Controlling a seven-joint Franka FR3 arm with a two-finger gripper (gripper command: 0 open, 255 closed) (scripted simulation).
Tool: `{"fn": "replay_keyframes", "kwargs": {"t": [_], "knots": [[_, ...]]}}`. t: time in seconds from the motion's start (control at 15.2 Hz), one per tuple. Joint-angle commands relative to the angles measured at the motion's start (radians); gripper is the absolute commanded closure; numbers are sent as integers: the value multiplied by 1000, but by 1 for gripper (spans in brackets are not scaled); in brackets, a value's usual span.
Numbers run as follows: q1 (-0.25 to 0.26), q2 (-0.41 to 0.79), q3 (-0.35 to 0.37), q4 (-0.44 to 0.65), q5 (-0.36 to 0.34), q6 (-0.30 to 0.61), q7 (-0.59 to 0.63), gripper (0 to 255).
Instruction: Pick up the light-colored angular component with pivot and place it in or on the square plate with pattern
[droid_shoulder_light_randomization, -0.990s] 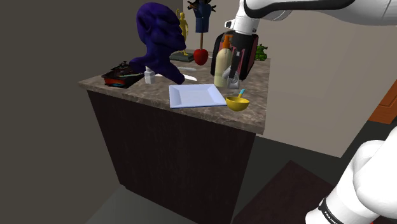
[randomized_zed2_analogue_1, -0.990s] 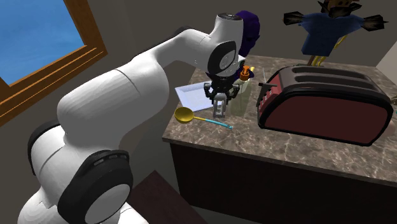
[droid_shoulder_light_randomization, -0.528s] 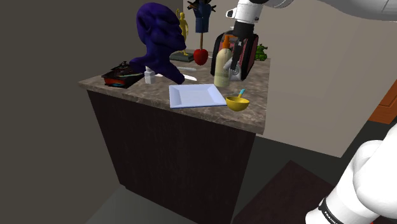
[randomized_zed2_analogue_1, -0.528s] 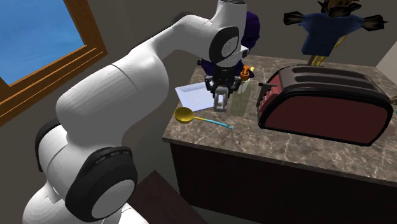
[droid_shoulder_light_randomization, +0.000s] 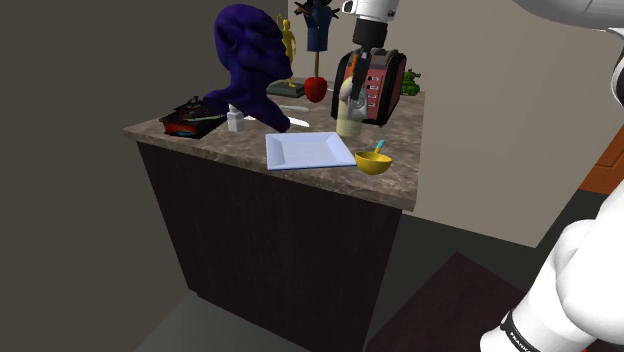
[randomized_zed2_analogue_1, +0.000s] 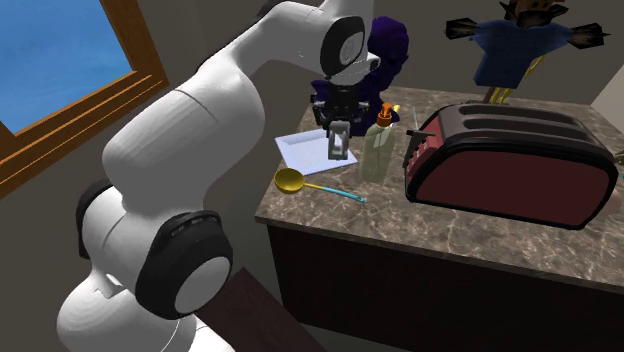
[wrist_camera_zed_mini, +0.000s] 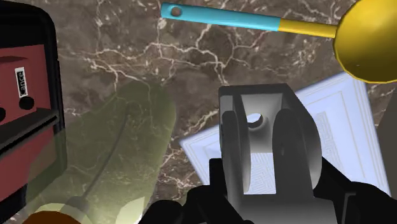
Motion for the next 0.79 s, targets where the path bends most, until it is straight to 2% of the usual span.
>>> {"fn": "replay_keyframes", "kwargs": {"t": [0.0, 0.26, 0.53, 0.73], "knots": [[20, 38, 21, 47, -2, -6, 42, 255], [63, 138, 61, 187, -10, -42, 126, 255], [112, 270, 94, 382, -26, -102, 206, 255], [112, 234, 93, 286, -25, -42, 204, 255]]}}
